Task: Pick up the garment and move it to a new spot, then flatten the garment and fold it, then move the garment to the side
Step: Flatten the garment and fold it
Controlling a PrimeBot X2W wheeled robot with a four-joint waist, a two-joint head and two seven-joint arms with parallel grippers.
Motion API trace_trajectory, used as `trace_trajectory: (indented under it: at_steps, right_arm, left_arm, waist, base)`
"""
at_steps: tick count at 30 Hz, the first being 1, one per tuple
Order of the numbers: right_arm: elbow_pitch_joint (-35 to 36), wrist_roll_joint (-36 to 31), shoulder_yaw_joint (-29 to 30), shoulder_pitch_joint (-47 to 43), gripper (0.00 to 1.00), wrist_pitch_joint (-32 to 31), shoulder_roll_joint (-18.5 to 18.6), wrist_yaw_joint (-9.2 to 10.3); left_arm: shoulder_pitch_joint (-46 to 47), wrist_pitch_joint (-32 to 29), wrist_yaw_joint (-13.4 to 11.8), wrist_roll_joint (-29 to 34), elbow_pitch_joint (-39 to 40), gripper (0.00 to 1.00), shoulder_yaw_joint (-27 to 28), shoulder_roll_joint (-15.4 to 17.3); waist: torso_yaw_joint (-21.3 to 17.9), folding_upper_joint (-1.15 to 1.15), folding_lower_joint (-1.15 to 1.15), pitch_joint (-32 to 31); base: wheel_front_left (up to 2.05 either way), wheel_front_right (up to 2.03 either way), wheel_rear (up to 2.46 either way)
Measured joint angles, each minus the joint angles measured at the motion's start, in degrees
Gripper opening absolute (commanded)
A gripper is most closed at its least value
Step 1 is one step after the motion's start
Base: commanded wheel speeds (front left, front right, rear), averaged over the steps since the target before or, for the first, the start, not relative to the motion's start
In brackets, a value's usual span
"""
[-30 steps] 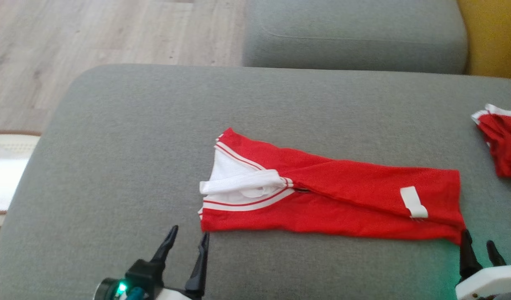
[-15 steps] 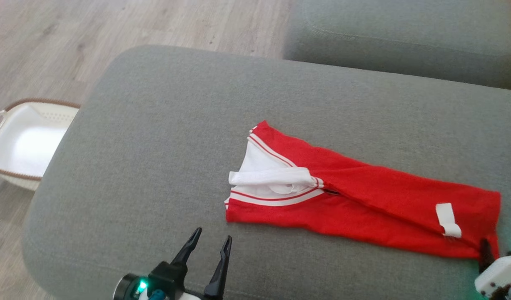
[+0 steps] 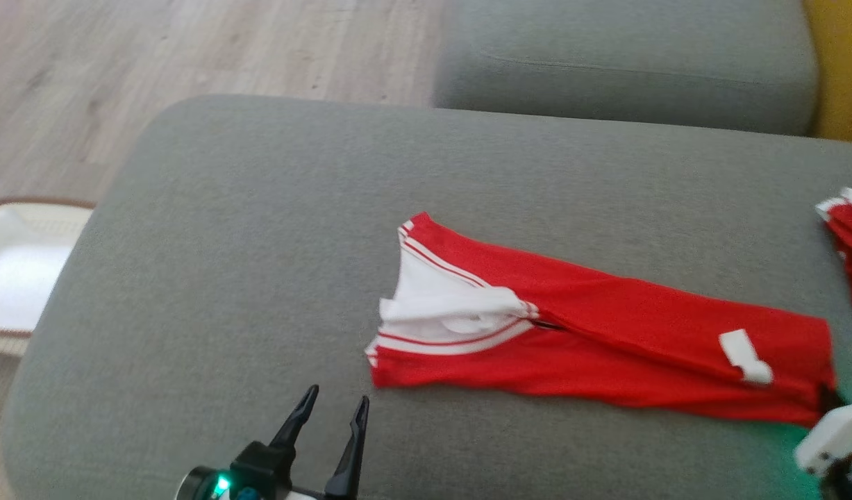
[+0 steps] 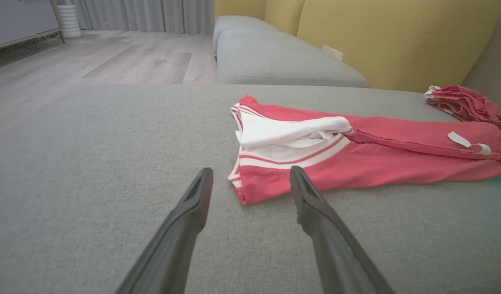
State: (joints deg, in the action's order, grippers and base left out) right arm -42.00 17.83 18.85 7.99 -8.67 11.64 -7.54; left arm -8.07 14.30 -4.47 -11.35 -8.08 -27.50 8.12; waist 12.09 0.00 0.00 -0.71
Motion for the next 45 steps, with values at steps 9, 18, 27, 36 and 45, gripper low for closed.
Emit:
trace_trajectory:
  at_steps: [9,18,27,36,45]
  right_arm:
    - [11.1,-0.09,-1.76,-0.42,0.0,-4.11,7.62,0.0]
    - [29.93,3.8,-7.77,-0.53,0.0,-8.82,5.13,0.0]
    - [41.88,6.48,-15.6,-4.08,0.0,-12.56,-2.67,0.0]
    - [34.23,7.38,-24.84,-3.97,0.0,-13.58,-7.48,0.0]
    - [22.59,10.47,-31.29,-1.32,0.53,-9.71,-8.48,0.0]
  left_arm:
    - [0.01,0.0,1.38,1.21,-0.47,1.0,1.56,-1.41]
    - [0.01,0.0,2.98,1.98,-1.88,1.0,2.3,-2.42]
    - [0.01,0.0,4.23,3.23,-3.14,1.0,3.13,-2.45]
    - [0.03,0.0,5.56,4.23,-4.37,1.0,3.18,-2.44]
    - [0.13,0.0,6.01,4.66,-4.89,1.0,3.46,-2.48]
  waist:
    - [-5.25,0.0,0.0,-0.92]
    - [-4.05,0.0,0.0,-2.13]
    - [1.9,0.0,0.0,-2.83]
    - [8.6,0.0,0.0,-2.64]
    - [10.52,0.0,0.0,-1.95]
  base:
    - [0.0,0.0,0.0]
    - [0.0,0.0,0.0]
    - [0.0,0.0,0.0]
    - [0.0,0.0,0.0]
    - [0.0,0.0,0.0]
